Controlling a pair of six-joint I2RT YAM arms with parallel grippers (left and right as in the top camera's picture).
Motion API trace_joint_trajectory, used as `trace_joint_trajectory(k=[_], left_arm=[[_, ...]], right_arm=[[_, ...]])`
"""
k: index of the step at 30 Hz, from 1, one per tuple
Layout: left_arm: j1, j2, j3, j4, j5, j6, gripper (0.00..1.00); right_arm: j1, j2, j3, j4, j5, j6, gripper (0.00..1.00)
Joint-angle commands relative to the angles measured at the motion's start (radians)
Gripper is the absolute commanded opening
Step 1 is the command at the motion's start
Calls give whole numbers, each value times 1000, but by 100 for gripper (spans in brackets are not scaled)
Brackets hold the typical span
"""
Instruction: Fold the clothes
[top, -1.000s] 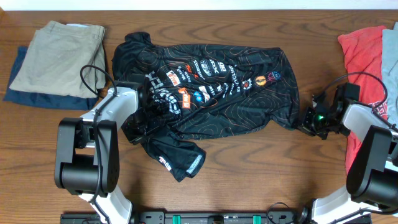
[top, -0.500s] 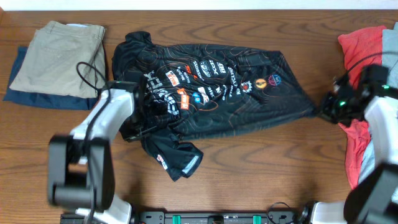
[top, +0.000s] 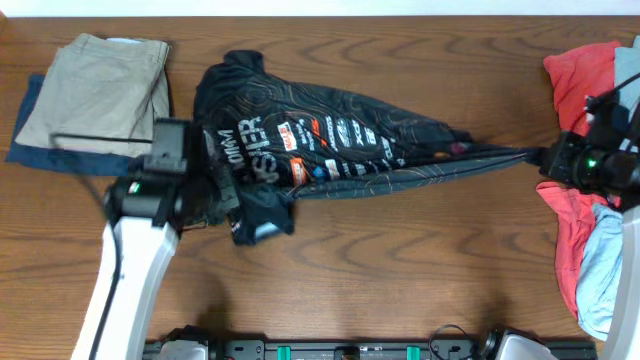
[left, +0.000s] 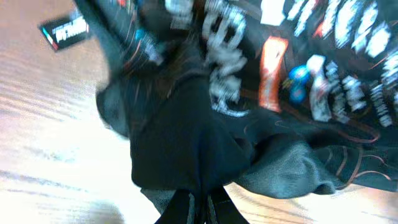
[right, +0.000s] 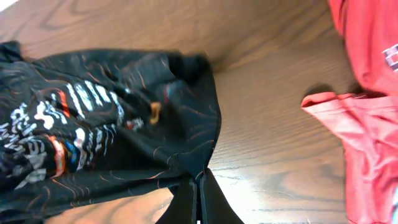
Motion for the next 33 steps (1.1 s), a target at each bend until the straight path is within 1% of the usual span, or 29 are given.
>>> trace_joint_trajectory(k=[1, 5, 10, 18, 22, 25, 28, 31, 33], left_arm=[[8, -78, 34, -2, 3, 23, 6], [8, -159, 95, -2, 3, 27, 6], [8, -225, 245, 2, 2, 56, 6], [8, -249, 479, 40, 3, 56, 6], [8, -248, 512, 87, 3, 55, 6], [8, -217, 512, 108, 3, 55, 6], [8, -148, 512, 117, 3, 55, 6], [8, -35, 512, 162, 3, 56, 6], [8, 58, 512, 222, 3, 65, 6]], right_arm=[[-6, -36, 57, -13, 40, -13, 1], [-26, -47, 125, -57, 64, -13, 1], [-90, -48, 270, -116, 64, -13, 1], [-156, -48, 496, -195, 65, -32, 1], [-161, -48, 536, -198, 64, -32, 1], [-161, -36, 535, -200, 63, -32, 1], [-150, -3, 535, -200, 27, -51, 1], [-115, 49, 535, -194, -2, -89, 1], [-78, 97, 535, -180, -3, -104, 1]])
